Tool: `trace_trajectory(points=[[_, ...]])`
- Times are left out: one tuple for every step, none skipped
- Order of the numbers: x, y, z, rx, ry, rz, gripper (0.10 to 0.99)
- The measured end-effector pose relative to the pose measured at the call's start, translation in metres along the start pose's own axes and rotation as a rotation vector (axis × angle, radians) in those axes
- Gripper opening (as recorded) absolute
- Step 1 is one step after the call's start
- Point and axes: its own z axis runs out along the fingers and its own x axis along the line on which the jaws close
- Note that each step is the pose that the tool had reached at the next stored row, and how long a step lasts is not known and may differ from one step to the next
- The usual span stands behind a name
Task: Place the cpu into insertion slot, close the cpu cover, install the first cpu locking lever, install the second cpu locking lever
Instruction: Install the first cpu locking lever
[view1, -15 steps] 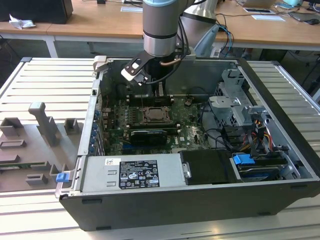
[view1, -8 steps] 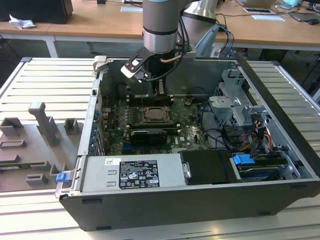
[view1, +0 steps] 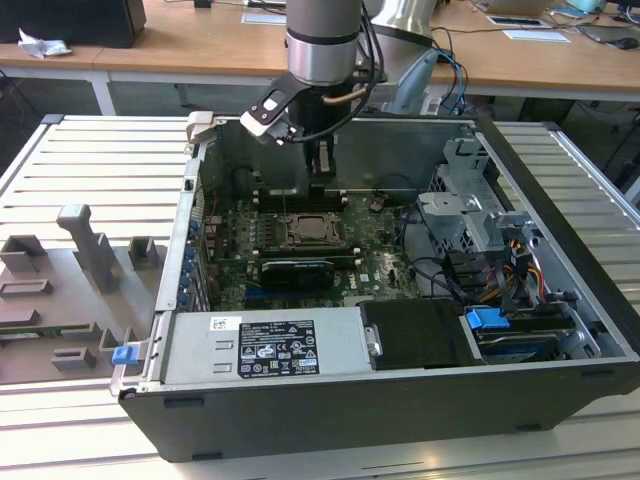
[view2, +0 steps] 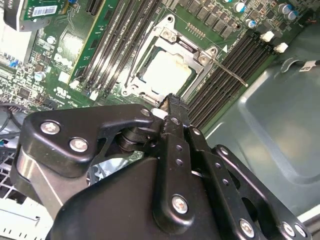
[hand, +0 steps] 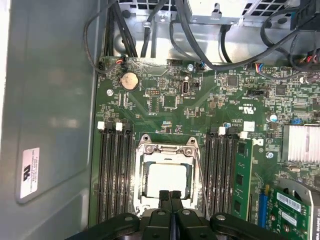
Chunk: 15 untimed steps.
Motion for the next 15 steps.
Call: trace_trajectory(points=[[0.0001,0.0002,-0.0048,0.0,-0.0017,0.0,0.106],[0.0001,0.0002,-0.0048,0.0,-0.002,0.0,0.106],[0.0001,0.0002,-0.0049,0.0,-0.0024,-0.006,0.106],[0.0001,0.0001,-0.0049,0.0,-0.0022,-0.016,0.106],[0.0001,0.0001,-0.0049,0.0,-0.0017,-0.032,0.106],[0.0001,0.0001,-0.005,0.001,-0.0009,-0.062,0.106],[0.0001,0.0002,-0.0049,0.001,-0.0005,-0.084,0.106],[0.0001,0.0001,-0.0049,0.001,-0.0002,-0.106,0.106],[0.0001,0.0001,-0.0049,0.002,-0.0002,-0.128,0.106],[0.0001,0.0001,-0.0049,0.002,-0.0001,-0.145,0.106],[0.0,0.0001,-0.005,0.002,-0.0002,-0.154,0.106],[0.0,0.0001,-0.0049,0.002,-0.0009,-0.17,0.106],[0.0,0.0002,-0.0049,0.002,-0.0013,-0.182,0.106],[0.0,0.0002,-0.0049,0.003,-0.0016,-0.193,0.106],[0.0,0.0002,-0.0049,0.003,-0.002,-0.204,0.106]])
